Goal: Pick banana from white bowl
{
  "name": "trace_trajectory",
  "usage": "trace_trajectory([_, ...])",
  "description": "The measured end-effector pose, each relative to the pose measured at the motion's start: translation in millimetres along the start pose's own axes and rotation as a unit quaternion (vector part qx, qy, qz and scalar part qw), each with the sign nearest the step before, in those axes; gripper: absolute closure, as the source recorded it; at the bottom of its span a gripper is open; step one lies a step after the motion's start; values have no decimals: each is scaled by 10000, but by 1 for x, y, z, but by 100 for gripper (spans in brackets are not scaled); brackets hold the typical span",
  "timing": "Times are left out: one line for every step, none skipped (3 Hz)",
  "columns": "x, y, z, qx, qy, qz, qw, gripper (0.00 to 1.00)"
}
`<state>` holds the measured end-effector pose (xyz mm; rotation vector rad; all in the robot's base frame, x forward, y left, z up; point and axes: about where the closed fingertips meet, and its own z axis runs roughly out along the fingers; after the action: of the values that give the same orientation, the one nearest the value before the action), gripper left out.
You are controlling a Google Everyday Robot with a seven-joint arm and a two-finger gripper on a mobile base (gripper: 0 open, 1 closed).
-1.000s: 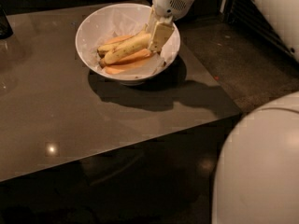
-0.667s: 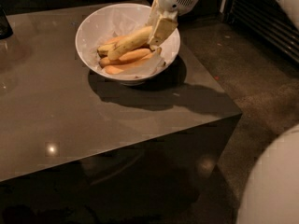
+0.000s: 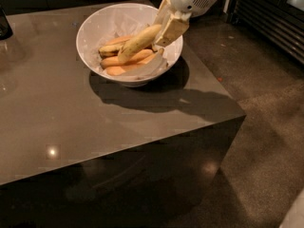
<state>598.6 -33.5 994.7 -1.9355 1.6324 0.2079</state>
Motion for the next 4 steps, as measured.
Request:
trace_trajectory([0, 1, -1, 7, -17, -7, 10000, 100])
trace_trajectory([-19, -1, -9, 88, -178, -172, 9997, 100])
trace_trajectory([-33, -4, -13, 131, -296, -299, 9990, 100])
trace_trajectory([-45, -3, -16, 93, -388, -462, 9981, 100])
